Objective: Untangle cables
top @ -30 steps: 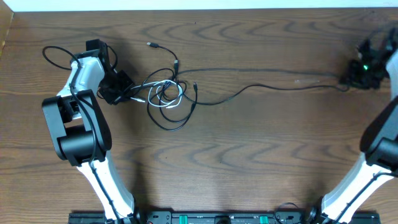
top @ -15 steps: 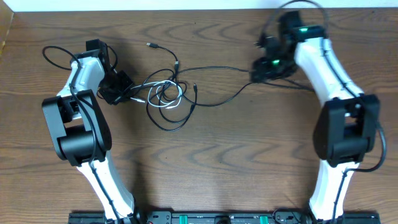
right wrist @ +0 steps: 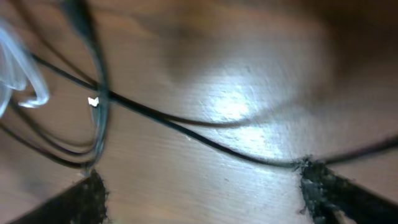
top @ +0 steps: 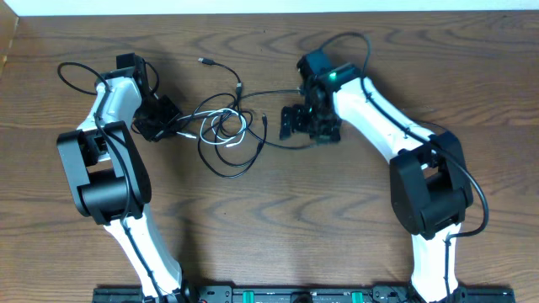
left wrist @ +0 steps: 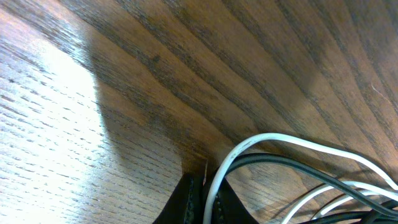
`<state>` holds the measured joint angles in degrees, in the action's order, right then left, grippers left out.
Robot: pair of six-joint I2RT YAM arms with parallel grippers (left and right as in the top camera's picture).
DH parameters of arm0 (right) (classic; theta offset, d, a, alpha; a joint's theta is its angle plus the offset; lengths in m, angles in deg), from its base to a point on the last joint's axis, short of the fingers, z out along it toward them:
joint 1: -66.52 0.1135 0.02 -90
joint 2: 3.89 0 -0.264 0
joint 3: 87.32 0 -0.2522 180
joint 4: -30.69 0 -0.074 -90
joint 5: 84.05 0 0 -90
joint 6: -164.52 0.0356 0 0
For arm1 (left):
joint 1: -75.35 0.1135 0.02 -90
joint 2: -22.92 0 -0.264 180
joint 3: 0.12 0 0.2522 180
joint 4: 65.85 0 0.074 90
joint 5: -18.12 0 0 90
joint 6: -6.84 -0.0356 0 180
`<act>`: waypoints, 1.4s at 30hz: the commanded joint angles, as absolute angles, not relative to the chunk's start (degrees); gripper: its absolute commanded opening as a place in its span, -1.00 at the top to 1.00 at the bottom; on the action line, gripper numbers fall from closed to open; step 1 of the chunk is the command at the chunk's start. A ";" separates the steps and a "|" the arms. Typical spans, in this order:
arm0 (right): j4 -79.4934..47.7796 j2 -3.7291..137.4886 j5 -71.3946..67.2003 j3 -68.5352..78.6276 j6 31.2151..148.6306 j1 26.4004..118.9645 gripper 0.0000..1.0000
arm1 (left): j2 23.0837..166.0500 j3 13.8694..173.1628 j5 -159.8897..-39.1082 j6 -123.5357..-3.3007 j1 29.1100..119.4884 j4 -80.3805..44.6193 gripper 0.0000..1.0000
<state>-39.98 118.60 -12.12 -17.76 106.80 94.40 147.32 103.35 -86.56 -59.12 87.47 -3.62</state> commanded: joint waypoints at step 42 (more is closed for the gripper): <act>-25.33 113.12 13.76 -4.10 91.19 44.94 0.98 | 149.46 102.04 -83.83 -58.88 87.77 -3.77 0.85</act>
